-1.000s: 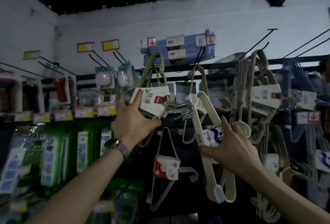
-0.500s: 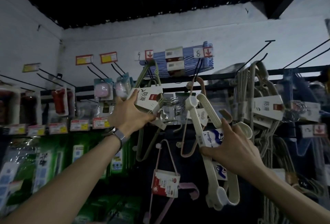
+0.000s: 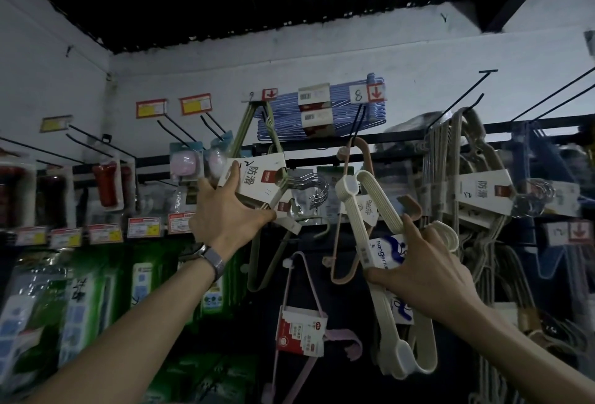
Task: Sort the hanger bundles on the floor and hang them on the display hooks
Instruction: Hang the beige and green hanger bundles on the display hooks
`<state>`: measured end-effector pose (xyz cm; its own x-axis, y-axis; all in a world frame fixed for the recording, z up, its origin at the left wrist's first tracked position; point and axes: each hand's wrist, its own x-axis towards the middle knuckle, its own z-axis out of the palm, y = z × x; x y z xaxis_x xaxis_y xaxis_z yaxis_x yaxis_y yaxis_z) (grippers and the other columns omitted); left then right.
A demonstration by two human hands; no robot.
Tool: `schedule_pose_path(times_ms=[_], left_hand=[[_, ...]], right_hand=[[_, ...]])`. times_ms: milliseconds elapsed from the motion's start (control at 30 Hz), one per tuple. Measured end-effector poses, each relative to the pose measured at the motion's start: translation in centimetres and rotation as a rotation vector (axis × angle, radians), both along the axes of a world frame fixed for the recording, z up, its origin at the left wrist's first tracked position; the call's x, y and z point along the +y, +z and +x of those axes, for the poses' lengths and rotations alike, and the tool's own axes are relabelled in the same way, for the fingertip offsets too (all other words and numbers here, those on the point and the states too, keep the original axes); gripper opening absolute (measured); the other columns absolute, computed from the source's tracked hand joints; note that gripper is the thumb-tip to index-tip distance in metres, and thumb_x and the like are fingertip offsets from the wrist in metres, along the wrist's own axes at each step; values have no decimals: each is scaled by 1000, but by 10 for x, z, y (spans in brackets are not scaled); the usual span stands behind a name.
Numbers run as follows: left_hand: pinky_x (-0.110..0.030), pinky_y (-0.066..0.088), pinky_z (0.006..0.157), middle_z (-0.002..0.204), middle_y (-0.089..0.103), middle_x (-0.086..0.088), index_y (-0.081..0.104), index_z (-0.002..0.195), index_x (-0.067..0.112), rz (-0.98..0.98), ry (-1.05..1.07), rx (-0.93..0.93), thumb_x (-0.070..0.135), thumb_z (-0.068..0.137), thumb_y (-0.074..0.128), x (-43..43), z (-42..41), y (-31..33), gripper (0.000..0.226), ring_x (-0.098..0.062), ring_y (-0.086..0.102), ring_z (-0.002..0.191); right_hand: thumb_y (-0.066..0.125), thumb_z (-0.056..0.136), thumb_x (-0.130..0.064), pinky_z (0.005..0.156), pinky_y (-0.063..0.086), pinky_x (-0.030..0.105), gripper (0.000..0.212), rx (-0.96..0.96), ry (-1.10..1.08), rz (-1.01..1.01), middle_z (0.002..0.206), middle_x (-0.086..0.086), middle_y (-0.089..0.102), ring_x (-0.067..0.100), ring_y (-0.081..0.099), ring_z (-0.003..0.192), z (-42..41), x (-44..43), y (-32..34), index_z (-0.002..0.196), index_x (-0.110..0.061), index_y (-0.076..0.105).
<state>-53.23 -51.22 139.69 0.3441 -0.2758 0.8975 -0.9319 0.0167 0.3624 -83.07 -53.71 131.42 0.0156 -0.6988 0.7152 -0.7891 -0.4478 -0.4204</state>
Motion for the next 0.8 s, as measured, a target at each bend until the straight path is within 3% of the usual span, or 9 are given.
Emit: schedule_pose_path(times_ms=[133, 233, 300, 367, 433, 467, 600, 700, 800], left_hand=[[-38, 55, 72, 125, 32, -5, 25, 157, 45, 16, 32, -10, 92, 49, 69, -4, -3, -9, 126, -31, 52, 111], [-39, 58, 64, 114, 29, -1, 24, 156, 46, 39, 60, -5, 114, 25, 29, -11, 1, -15, 148, -29, 52, 101], [-37, 57, 62, 111, 27, -1, 26, 157, 44, 39, 67, -12, 115, 17, 18, -17, 3, -14, 157, -29, 52, 97], [-37, 56, 69, 123, 33, -8, 26, 159, 42, 100, 63, 3, 110, 30, 42, -22, 0, -9, 147, -34, 53, 106], [-43, 56, 83, 135, 32, -13, 21, 160, 42, 182, 93, 5, 91, 51, 71, -33, 0, -4, 129, -37, 50, 118], [-44, 55, 85, 135, 32, -13, 19, 161, 41, 199, 99, -2, 82, 56, 77, -40, 3, -4, 127, -37, 49, 120], [-49, 58, 85, 138, 29, -17, 12, 161, 35, 203, 73, -66, 78, 54, 74, -70, 18, -12, 131, -43, 46, 120], [-54, 55, 90, 151, 15, -20, 7, 162, 36, 219, 75, -70, 69, 59, 85, -86, 21, -15, 133, -48, 41, 128], [-52, 52, 88, 152, 13, -23, 6, 162, 36, 255, 77, -68, 60, 65, 87, -99, 23, -15, 129, -50, 41, 127]], right_hand=[[67, 59, -84, 67, 42, 34, 126, -3, 2, 3, 117, -7, 36, 24, 56, 104, 1, -1, 0, 161, -35, 13], [68, 59, -84, 69, 45, 36, 123, -5, -8, 6, 118, -7, 38, 23, 53, 102, -1, -2, 0, 159, -36, 15], [68, 58, -84, 71, 48, 37, 125, -14, -17, 2, 121, -5, 41, 23, 53, 103, -3, -4, 0, 160, -35, 15], [69, 59, -83, 70, 46, 36, 126, -20, -25, 1, 120, -4, 40, 22, 51, 101, -6, -5, 2, 161, -33, 14], [71, 61, -82, 66, 42, 34, 124, -24, -33, -7, 115, -6, 37, 19, 45, 95, -9, -6, 4, 161, -33, 15], [71, 61, -81, 65, 41, 34, 124, -30, -35, -12, 115, -6, 37, 19, 45, 94, -10, -7, 5, 161, -34, 15], [69, 59, -82, 67, 45, 35, 127, -71, -51, 1, 118, -5, 41, 19, 48, 93, -18, -15, 3, 162, -36, 12], [70, 60, -82, 66, 45, 35, 129, -89, -75, 18, 126, -2, 44, 21, 51, 97, -26, -20, -1, 164, -35, 9], [71, 61, -81, 62, 46, 34, 128, -104, -88, 47, 124, -3, 44, 20, 52, 97, -36, -24, -12, 163, -33, 11]])
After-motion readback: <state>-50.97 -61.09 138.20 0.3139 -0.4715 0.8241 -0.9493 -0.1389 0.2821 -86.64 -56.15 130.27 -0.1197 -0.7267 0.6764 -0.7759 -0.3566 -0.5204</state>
